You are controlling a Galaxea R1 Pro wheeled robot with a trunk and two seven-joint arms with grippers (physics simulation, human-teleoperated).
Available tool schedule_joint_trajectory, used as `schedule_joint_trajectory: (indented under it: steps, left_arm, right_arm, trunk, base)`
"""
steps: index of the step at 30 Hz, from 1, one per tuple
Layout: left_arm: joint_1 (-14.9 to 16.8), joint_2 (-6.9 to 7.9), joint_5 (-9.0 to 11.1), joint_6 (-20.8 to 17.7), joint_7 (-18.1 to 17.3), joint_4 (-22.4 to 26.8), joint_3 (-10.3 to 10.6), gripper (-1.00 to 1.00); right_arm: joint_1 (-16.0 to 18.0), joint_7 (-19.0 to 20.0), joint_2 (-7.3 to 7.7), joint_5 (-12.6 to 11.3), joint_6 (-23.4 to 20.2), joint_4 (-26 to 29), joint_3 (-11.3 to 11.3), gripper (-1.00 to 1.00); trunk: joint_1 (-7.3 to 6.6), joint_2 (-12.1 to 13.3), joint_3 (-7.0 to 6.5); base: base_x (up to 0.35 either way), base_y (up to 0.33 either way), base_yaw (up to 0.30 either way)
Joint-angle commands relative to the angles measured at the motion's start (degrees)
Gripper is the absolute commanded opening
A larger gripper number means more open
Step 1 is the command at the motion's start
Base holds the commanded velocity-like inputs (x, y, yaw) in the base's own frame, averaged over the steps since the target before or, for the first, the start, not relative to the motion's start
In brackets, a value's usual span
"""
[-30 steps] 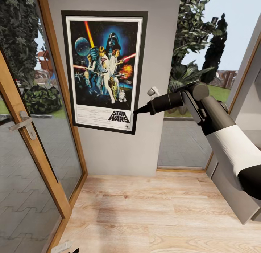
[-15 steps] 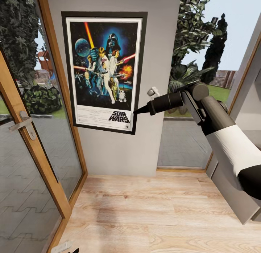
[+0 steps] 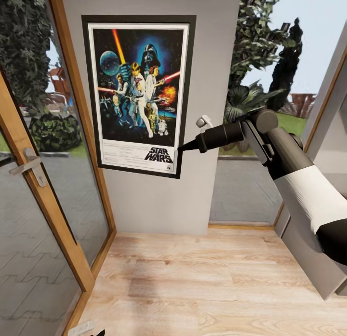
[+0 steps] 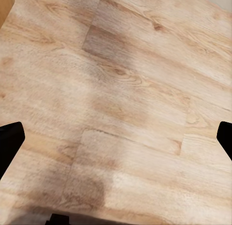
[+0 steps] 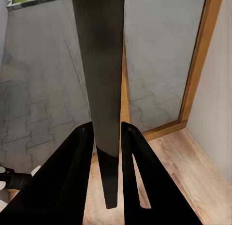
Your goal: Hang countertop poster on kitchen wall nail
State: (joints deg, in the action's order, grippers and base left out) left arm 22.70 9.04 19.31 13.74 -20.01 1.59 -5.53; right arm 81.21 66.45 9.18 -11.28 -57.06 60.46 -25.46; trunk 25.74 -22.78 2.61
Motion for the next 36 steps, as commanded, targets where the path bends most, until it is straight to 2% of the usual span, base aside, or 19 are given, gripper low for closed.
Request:
schedule_joint_trajectory:
  steps: [1, 20, 36]
  left_arm:
    - [0.1, 0.01, 0.0, 0.1, -0.4, -0.1, -0.4, 1.0]
    - [0.1, 0.02, 0.0, 0.1, -0.4, -0.1, -0.4, 1.0]
    - [0.1, 0.05, 0.0, 0.1, -0.4, 0.0, -0.4, 1.0]
  right_arm:
    - [0.1, 0.0, 0.05, -0.3, -0.3, 0.0, -0.1, -1.0]
    - [2.5, 0.1, 0.45, -0.3, -0.4, -0.2, -0.1, -1.0]
    - [2.5, 0.1, 0.49, -0.3, -0.4, -0.2, -0.1, -1.0]
  trunk:
    - [0.05, -0.1, 0.14]
    - [0.05, -0.1, 0.14]
    - [0.05, -0.1, 0.14]
  base:
    - [0.05, 0.0, 0.0]
    - [0.022, 0.0, 0.0]
    - [0.293, 0.0, 0.0]
